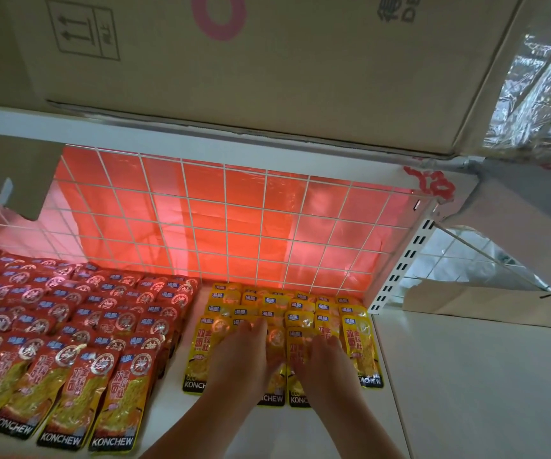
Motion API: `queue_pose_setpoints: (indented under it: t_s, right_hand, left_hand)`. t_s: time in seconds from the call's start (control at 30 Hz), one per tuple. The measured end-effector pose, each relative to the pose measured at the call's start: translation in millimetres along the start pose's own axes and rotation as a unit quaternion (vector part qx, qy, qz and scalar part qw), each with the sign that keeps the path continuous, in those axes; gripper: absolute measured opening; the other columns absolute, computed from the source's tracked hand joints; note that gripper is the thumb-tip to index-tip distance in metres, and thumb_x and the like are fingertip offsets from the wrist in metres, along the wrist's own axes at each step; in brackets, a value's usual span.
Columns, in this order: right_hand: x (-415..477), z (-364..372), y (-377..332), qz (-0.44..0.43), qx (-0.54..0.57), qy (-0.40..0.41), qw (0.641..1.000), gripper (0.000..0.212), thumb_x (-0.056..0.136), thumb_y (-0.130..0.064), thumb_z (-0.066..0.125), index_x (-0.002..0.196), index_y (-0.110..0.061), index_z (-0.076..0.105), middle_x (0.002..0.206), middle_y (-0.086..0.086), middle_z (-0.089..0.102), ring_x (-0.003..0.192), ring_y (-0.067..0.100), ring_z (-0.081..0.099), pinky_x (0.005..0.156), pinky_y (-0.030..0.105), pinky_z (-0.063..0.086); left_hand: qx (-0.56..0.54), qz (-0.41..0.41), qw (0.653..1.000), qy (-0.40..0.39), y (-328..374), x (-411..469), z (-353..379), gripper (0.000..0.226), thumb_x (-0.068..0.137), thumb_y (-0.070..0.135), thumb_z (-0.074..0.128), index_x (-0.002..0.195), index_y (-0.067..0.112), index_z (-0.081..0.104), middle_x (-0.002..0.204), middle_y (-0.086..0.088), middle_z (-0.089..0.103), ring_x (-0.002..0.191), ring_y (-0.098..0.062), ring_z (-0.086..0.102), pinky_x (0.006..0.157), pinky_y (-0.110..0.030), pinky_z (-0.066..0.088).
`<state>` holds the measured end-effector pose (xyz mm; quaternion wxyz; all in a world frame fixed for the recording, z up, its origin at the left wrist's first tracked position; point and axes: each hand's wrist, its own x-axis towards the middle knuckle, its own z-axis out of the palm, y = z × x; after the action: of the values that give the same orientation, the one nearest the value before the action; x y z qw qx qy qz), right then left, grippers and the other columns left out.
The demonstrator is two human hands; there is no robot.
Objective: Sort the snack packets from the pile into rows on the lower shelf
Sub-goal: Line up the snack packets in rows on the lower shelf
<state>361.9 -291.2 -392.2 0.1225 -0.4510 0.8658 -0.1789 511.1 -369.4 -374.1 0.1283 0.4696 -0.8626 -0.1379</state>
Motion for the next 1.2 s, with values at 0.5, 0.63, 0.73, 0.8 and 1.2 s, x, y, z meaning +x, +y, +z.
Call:
queue_pose_setpoints:
  t_s: [0.5,0.63,0.73,0.8,1.2]
  right_hand:
    - [16,-76,-19,-0.075,0.076,0.081,0.991,0.023,0.087,-0.046,0.072,0.093,-0.030,0.058,0.100,-0.009,0.053,0.081,0.009,0.056,0.061,0.019,0.038]
    - [15,-128,-54,-0.140,0.127,0.133,0.973,0.017,0.089,-0.040,0.072,0.093,-0.027,0.062,0.097,-0.011,0.054,0.082,0.008,0.060,0.069,0.029,0.049]
    - [4,-166,-82,-0.201,0.155,0.187,0.949,0.014,0.088,-0.034,0.074,0.092,-0.025,0.064,0.096,-0.012,0.056,0.083,0.002,0.058,0.068,0.020,0.044]
    - [-7,-194,-101,-0.237,0.170,0.215,0.932,0.013,0.087,-0.026,0.076,0.091,-0.020,0.066,0.095,-0.008,0.059,0.084,0.005,0.058,0.069,0.022,0.044]
    - [-88,-353,-133,-0.231,0.111,0.406,0.877,0.019,0.081,-0.045,0.062,0.093,-0.031,0.063,0.098,-0.014,0.062,0.093,0.002,0.060,0.076,0.025,0.051]
  left_hand:
    - [-0.043,0.115,0.991,0.057,-10,13,-59,0.048,0.092,0.067,0.056,0.124,0.032,0.061,0.111,0.013,0.064,0.104,-0.012,0.059,0.084,-0.033,0.048]
    - [-0.087,0.178,0.976,0.086,3,19,-116,0.045,0.089,0.065,0.054,0.120,0.032,0.061,0.108,0.013,0.063,0.105,-0.011,0.057,0.087,-0.033,0.048]
    - [-0.110,0.217,0.959,0.148,20,20,-166,0.043,0.087,0.061,0.057,0.116,0.031,0.065,0.106,0.013,0.065,0.103,-0.010,0.059,0.085,-0.028,0.045]
    - [-0.125,0.241,0.946,0.178,33,19,-202,0.041,0.087,0.059,0.057,0.112,0.028,0.067,0.105,0.013,0.066,0.102,-0.010,0.060,0.087,-0.030,0.048]
    - [-0.261,0.383,0.855,0.234,127,12,-323,0.029,0.086,0.058,0.062,0.109,0.040,0.062,0.103,0.024,0.059,0.101,0.010,0.053,0.084,-0.008,0.037]
